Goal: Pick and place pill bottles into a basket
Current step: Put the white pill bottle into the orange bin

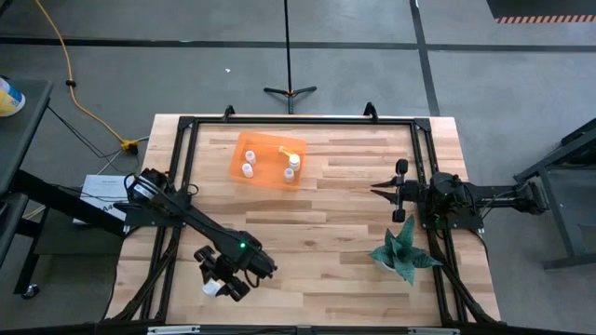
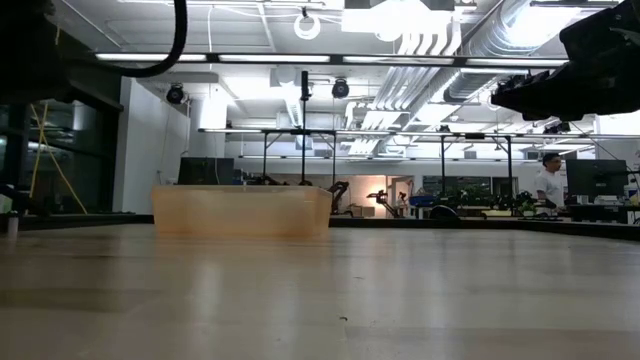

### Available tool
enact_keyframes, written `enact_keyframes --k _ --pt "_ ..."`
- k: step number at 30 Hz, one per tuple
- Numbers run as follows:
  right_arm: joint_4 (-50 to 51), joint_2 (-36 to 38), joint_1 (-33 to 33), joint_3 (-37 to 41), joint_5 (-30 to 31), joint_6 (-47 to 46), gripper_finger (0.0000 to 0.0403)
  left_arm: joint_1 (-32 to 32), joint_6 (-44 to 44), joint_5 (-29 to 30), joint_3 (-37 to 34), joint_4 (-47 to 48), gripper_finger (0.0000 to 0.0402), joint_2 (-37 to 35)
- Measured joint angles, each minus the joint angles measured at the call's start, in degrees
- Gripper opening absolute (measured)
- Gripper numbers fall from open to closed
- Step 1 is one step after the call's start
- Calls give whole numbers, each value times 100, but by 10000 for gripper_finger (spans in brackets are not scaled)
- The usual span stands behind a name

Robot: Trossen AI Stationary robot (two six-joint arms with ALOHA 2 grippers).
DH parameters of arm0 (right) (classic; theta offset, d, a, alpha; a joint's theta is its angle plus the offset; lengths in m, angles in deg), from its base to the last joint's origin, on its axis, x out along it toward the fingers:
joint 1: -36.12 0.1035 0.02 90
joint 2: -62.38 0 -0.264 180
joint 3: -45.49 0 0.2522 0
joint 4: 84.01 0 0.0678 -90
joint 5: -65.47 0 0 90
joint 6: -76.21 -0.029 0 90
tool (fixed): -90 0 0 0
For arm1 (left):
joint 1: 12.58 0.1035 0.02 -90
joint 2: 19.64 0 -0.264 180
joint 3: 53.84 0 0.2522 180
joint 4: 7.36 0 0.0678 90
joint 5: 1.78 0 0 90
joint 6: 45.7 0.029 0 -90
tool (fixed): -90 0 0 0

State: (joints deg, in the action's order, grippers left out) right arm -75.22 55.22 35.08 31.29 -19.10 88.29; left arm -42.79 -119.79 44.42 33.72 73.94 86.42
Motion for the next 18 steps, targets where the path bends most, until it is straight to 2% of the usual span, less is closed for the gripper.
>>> enact_keyframes --k 6,12,18 --pt "0 0 2 0 0 0 51 8 7 371 -56 -10 262 0" --pt "-1 0 2 0 0 0 47 -45 26 68 -239 -156 262 2" --pt "0 0 2 0 0 0 51 -215 37 39 -470 -229 262 2"
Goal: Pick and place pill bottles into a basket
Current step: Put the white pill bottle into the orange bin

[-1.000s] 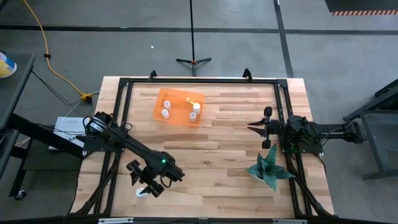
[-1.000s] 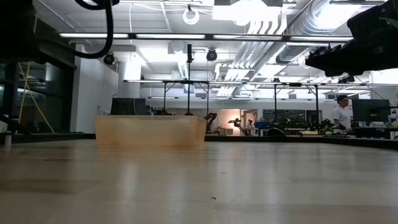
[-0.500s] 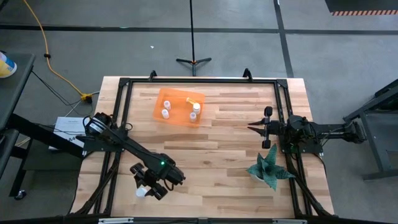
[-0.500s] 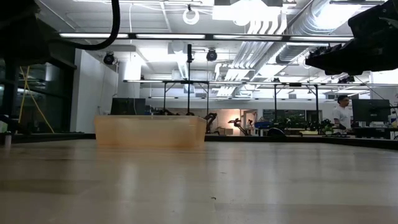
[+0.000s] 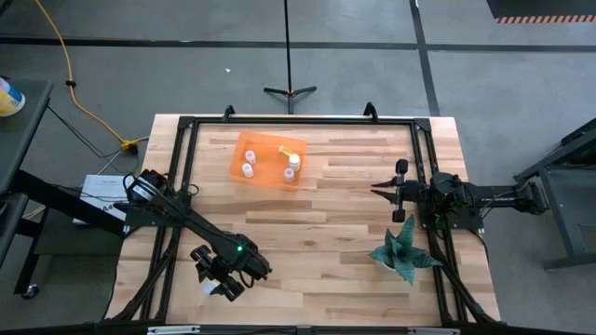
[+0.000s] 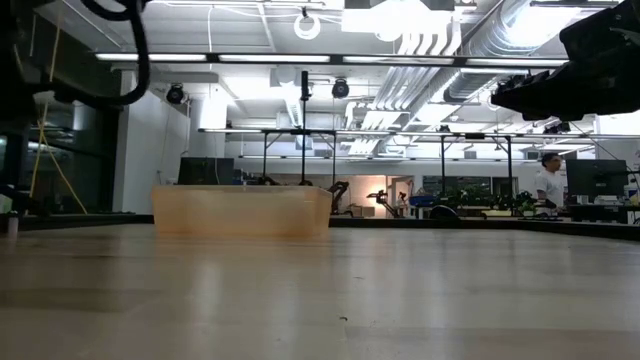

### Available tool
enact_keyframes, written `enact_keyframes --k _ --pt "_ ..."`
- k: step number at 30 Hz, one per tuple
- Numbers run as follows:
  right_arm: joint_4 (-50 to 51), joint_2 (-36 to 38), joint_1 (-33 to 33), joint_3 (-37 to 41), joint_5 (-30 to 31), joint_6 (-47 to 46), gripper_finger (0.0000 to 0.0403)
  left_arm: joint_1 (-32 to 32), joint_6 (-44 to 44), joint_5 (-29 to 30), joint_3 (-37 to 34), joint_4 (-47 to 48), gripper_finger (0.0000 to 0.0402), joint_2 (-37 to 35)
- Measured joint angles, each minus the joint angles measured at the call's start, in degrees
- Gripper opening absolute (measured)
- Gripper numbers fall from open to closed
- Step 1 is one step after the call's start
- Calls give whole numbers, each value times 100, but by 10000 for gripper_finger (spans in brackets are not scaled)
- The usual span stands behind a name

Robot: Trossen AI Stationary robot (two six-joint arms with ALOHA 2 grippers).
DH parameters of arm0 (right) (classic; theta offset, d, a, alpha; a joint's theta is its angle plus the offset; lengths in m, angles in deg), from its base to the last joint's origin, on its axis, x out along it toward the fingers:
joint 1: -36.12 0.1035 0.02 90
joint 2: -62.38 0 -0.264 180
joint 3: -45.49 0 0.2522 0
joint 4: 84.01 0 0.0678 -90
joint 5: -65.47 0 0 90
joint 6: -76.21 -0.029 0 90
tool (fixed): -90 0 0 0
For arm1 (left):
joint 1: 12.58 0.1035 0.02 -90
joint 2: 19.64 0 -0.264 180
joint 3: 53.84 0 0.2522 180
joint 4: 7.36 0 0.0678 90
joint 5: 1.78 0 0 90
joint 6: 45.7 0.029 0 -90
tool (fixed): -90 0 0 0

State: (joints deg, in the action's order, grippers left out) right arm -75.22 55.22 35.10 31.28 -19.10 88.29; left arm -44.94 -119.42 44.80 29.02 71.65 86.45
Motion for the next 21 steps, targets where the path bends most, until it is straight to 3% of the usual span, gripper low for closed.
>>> enact_keyframes --k 21 --pt "7 0 0 0 0 0 52 -33 56 15 -258 -549 262 0"
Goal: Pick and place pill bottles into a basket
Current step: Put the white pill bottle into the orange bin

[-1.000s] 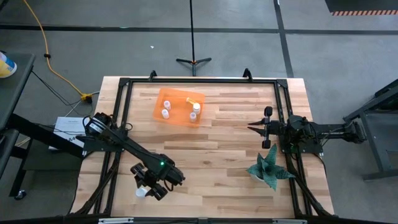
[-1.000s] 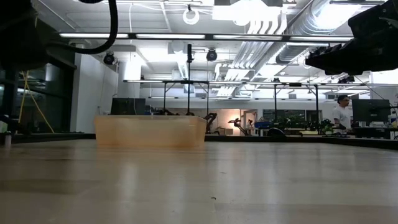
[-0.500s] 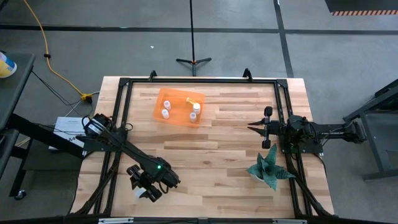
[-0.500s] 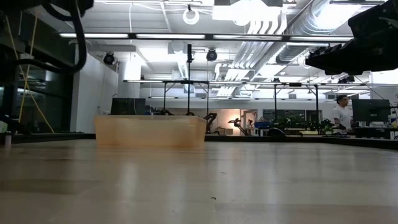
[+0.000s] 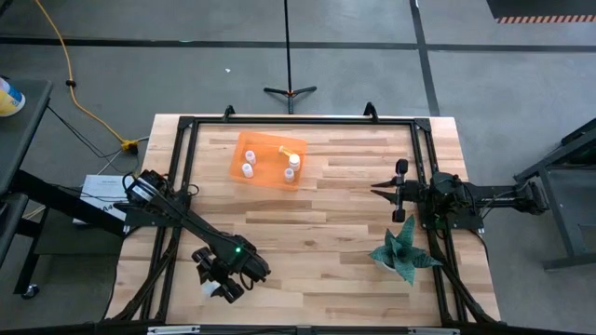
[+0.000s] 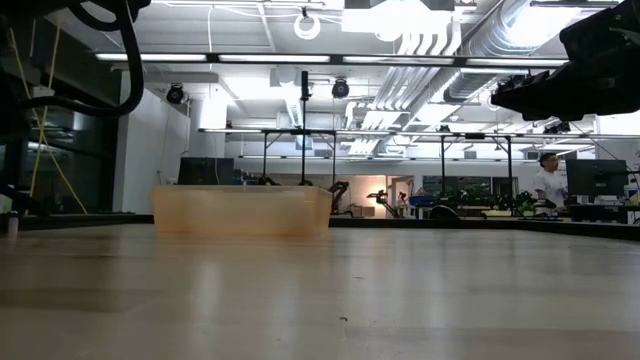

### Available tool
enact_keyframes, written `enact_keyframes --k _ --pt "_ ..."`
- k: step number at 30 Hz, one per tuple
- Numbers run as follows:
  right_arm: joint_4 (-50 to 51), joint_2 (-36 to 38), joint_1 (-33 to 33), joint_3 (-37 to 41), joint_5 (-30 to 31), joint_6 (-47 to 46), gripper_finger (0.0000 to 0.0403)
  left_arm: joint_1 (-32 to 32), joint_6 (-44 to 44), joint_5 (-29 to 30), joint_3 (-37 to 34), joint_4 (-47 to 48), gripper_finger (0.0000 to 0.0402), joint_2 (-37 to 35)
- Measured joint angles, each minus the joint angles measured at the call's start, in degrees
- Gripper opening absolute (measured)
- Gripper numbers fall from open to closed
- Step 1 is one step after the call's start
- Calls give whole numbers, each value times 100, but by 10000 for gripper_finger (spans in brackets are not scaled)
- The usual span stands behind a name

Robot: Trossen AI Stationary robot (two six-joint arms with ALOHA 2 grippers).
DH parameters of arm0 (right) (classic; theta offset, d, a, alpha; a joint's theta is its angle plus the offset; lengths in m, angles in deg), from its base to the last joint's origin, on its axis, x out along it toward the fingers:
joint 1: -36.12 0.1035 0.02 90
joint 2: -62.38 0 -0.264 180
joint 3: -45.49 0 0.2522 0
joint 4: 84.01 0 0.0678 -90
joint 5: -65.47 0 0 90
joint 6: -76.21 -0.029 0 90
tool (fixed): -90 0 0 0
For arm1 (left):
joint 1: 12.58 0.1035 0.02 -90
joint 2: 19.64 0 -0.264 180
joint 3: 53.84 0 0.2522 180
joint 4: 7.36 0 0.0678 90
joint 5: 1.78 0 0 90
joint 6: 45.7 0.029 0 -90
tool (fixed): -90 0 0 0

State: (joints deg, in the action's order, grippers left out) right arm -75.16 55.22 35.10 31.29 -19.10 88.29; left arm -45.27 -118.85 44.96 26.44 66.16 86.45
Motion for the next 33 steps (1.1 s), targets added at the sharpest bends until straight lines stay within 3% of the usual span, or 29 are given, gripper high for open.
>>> enact_keyframes --k 20,29,33 --pt "83 0 -2 0 0 0 49 -44 577 170 0 -32 260 0" --pt "85 -2 -2 0 0 0 52 -39 637 141 0 -27 198 0" --pt "85 -2 -2 0 0 -2 52 -36 1004 147 0 -23 196 0"
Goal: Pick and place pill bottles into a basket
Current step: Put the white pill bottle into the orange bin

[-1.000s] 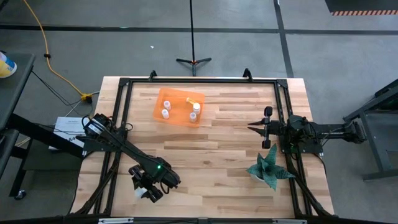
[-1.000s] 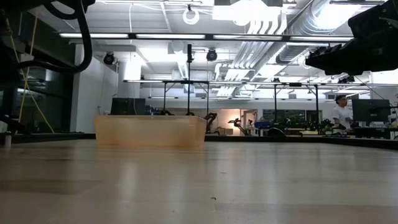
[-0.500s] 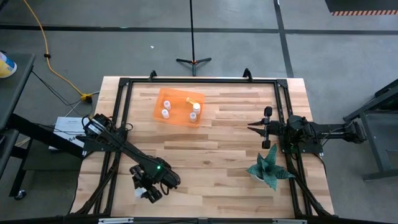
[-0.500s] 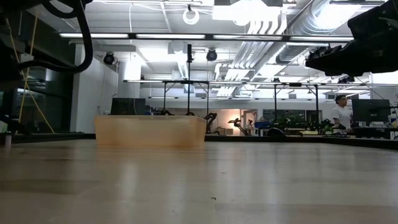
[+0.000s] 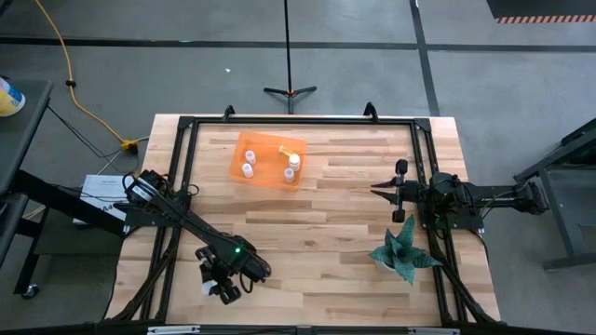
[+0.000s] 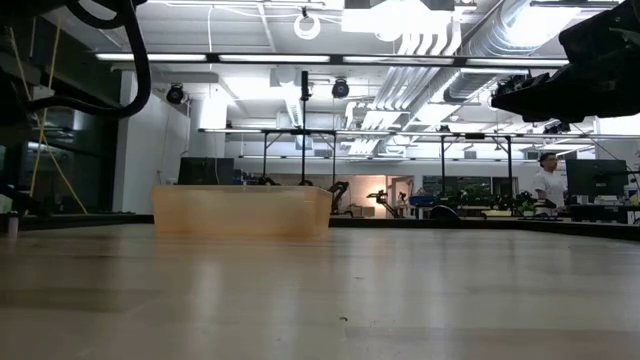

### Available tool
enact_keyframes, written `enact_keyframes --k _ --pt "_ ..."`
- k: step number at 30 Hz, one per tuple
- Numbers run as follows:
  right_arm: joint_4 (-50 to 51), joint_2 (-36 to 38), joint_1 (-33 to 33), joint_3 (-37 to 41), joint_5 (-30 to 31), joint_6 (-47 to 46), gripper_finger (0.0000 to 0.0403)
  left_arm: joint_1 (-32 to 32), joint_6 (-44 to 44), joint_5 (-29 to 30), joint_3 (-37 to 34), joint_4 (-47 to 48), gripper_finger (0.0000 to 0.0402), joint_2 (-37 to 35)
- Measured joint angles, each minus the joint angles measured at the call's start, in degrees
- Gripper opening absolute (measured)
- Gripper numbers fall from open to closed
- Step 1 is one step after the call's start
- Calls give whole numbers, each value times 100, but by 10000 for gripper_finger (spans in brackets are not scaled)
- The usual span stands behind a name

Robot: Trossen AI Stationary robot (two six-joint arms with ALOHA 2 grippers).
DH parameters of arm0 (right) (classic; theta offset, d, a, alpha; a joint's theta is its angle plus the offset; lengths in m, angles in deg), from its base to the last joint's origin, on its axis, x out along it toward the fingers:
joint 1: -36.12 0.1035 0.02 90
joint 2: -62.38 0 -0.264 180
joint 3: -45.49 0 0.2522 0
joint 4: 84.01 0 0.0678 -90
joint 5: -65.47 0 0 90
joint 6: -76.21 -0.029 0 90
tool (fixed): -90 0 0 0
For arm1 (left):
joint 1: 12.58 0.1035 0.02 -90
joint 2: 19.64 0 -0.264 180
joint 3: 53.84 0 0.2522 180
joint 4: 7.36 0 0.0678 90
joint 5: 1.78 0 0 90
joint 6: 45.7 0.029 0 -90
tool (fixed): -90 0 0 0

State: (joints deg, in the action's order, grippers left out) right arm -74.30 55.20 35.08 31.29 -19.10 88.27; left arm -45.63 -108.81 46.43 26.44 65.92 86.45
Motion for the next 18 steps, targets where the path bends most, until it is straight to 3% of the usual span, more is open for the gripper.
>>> enact_keyframes --k 10,18 --pt "2 0 0 -1 -1 -21 49 585 835 -267 85 189 193 -46" --pt "74 0 2 -1 -2 -150 51 1602 2335 60 837 1699 193 -48"
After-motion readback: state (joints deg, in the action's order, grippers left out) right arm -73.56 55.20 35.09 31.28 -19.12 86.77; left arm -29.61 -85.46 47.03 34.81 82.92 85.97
